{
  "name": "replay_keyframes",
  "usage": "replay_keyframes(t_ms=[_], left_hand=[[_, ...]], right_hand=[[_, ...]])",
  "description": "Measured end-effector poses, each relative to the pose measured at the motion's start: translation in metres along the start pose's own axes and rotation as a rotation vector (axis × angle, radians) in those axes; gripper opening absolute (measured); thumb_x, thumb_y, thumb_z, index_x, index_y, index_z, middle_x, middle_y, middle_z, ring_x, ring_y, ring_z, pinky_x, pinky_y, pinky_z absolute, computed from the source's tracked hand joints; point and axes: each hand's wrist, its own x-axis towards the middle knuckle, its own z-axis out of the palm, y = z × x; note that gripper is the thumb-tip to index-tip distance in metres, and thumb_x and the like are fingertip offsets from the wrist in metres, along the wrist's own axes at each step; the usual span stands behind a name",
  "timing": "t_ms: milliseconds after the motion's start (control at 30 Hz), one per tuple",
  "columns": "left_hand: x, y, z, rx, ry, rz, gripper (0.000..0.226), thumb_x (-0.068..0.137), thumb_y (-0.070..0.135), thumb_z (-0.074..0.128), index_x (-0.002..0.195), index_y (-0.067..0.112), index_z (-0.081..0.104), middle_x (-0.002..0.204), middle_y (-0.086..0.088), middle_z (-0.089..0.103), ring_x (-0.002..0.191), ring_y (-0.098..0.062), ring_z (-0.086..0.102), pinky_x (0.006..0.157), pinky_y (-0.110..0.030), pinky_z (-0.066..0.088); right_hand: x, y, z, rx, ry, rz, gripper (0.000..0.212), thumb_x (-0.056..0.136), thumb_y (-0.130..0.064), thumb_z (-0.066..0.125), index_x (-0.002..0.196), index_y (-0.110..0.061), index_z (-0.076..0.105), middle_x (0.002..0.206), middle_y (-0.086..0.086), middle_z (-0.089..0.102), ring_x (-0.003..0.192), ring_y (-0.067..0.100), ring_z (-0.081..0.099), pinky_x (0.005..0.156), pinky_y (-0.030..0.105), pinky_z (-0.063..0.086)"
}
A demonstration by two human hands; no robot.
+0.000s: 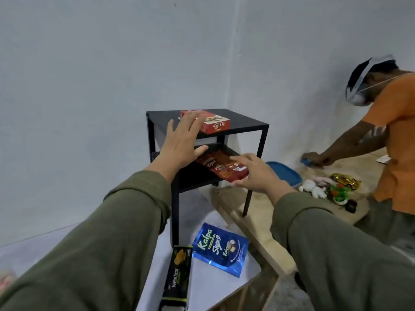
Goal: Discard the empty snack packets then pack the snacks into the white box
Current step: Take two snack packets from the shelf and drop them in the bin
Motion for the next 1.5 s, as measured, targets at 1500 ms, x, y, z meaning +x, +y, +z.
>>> replay_keyframes(t_ms=[1500], left_hand=[[-0.049,0.087,-0.046,0.317,0.26,-0.421,0.044,0.086,0.034,0.063,0.124,0.015,0.054,0.123,-0.007,0.055,0.116,-0.025,0.049,0.098,-0.038,0.033]], right_hand=[[0.023,0.045,0.005,-0.112,0.093,-0.69,0.032,0.095,-0.03,0.048,0.126,-0.028,0.058,0.129,-0.007,0.055,0.113,0.018,0.044,0.09,0.033,0.034]])
